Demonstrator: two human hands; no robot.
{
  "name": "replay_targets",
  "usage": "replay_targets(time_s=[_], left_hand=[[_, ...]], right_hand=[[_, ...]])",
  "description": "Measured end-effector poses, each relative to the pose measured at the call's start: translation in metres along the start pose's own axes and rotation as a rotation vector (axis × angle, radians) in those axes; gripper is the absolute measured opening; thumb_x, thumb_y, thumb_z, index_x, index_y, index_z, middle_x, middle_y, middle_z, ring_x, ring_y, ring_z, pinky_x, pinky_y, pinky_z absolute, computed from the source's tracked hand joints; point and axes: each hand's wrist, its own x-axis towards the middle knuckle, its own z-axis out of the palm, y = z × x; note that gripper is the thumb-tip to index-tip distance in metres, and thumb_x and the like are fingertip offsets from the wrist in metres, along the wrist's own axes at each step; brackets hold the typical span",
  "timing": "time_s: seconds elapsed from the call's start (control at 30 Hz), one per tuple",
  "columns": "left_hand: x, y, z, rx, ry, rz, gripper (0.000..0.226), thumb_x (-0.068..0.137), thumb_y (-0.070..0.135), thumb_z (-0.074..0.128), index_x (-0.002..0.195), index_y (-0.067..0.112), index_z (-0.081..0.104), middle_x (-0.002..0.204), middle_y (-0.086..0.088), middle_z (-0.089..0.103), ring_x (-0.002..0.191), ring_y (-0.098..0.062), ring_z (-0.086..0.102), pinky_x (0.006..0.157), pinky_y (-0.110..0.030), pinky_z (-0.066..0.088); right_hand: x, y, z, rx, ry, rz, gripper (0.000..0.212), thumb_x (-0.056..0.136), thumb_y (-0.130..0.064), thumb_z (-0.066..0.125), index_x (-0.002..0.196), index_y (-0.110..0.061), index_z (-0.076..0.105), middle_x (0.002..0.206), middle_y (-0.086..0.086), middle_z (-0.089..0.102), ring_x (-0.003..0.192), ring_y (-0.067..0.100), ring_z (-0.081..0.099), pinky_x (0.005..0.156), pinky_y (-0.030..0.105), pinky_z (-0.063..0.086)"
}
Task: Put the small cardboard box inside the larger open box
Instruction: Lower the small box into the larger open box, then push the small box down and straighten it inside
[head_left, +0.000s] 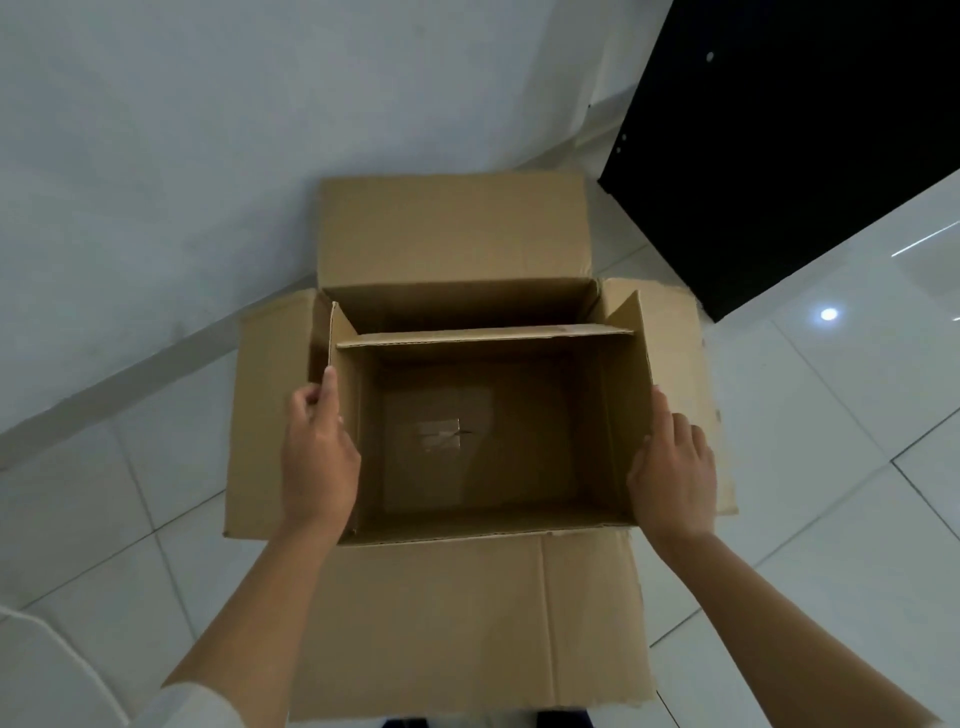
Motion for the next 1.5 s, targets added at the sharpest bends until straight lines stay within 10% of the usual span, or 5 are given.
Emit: replay_targets(time_s=[0.37, 0.47, 0.57, 0.87, 1.5], left_hand=[[0.007, -0.044, 0.067, 0.056, -0.108, 0.012, 0.060, 0.086, -0.004, 0.048, 0.139, 0.008, 0.025, 0.126, -0.022, 0.043, 0.081, -0.022, 0.052, 0.070, -0.032, 0.049], [0.008, -0.047, 0.079, 0.129, -0.165, 0.011, 0.073, 0.083, -0.004, 0.052, 0.142, 0.009, 0.011, 0.131, -0.023, 0.040, 0.095, -0.032, 0.054, 0.079, -0.039, 0.050], [0.005, -0.051, 0.083, 0.354, -0.241, 0.031, 0.078, 0.089, 0.029, 0.048, 0.142, 0.009, -0.006, 0.154, -0.017, 0.009, 0.140, -0.036, 0.011, 0.110, -0.056, 0.015], [-0.028, -0.070, 0.065, 0.570, -0.413, 0.176, 0.079, 0.064, 0.071, -0.021, 0.128, 0.026, -0.033, 0.138, -0.005, -0.043, 0.125, -0.026, -0.042, 0.100, -0.057, -0.022], [-0.031, -0.074, 0.077, 0.475, -0.232, 0.102, 0.094, 0.060, 0.081, -0.003, 0.134, 0.027, -0.024, 0.145, 0.001, -0.029, 0.133, -0.022, -0.029, 0.105, -0.057, -0.013]], right_hand=[[0.001, 0.016, 0.076, -0.139, -0.019, -0.008, 0.069, 0.075, 0.004, 0.060, 0.137, -0.002, 0.030, 0.101, 0.024, 0.052, 0.085, 0.038, 0.047, 0.077, 0.048, 0.045], [0.007, 0.023, 0.082, -0.116, 0.007, -0.018, 0.066, 0.080, -0.004, 0.056, 0.139, -0.006, 0.025, 0.122, 0.025, 0.044, 0.106, 0.041, 0.040, 0.092, 0.051, 0.038], [0.008, 0.032, 0.084, -0.090, -0.069, -0.073, 0.057, 0.095, -0.031, 0.027, 0.145, -0.016, 0.002, 0.155, 0.014, 0.005, 0.142, 0.030, 0.003, 0.114, 0.045, 0.009], [-0.024, 0.030, 0.086, -0.126, -0.211, -0.059, 0.066, 0.084, -0.062, -0.003, 0.133, -0.025, -0.026, 0.144, -0.002, -0.031, 0.135, 0.017, -0.027, 0.114, 0.037, -0.009], [0.083, -0.031, 0.090, -0.304, -0.190, -0.472, 0.076, 0.087, -0.061, 0.020, 0.139, -0.024, -0.020, 0.153, 0.002, -0.022, 0.139, 0.023, -0.021, 0.108, 0.043, -0.016]])
